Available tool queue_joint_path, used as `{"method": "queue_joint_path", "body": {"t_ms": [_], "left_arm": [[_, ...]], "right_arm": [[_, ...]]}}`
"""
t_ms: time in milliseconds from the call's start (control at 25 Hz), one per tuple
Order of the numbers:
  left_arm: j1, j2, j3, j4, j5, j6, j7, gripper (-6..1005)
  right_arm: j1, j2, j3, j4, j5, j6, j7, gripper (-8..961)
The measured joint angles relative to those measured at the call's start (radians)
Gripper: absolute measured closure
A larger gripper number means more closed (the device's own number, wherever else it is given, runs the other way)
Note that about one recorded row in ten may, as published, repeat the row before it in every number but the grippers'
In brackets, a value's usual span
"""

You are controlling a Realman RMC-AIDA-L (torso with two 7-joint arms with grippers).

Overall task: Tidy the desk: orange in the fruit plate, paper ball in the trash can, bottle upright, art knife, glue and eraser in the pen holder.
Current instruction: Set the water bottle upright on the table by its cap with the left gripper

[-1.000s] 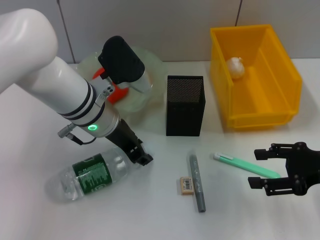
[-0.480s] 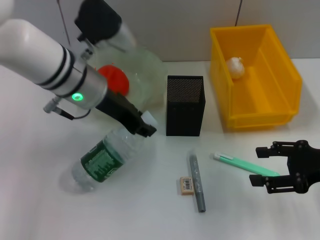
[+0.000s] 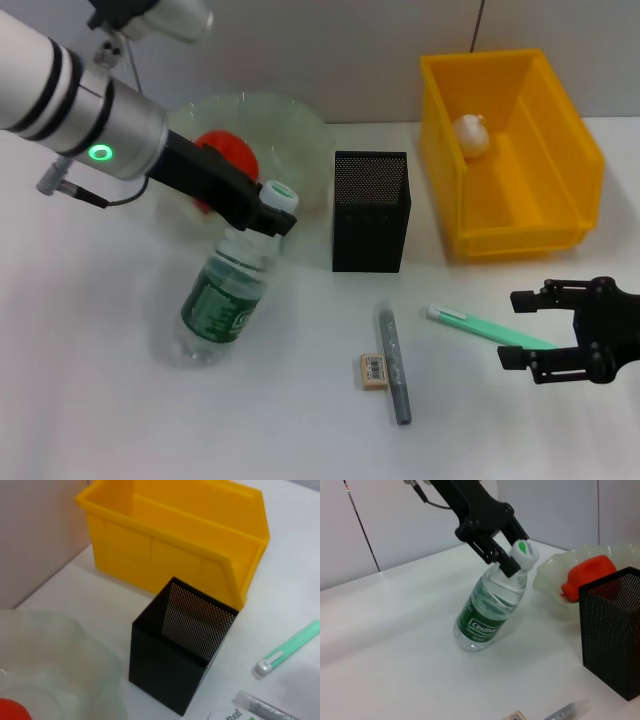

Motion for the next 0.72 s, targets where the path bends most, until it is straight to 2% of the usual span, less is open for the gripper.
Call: {"method": "queue_joint_path", "body": {"t_ms": [40,240,360,720], "left_arm": [[0.01,0.001,-0.02,0.034,-0.005,0.022,0.001,556],[0.01,0.001,-0.02,0.034,-0.005,0.022,0.001,556],[0.033,0.001,-0.055,0.081,-0.01,0.05,0.001,556],[0.054,0.002,-0.103,0.125,-0.013,0.074,0.003,555]], "right_arm": [[0.001,0.0,0.001,0.002,0.0,0.0,0.0,165],[0.004,0.0,0.001,0.003,0.0,0.0,0.001,165],[0.006,0.0,0.001,0.004,0.0,0.0,0.005,165],[0.008,0.0,0.001,-0.001,0.0,0.001,0.012,166]]}}
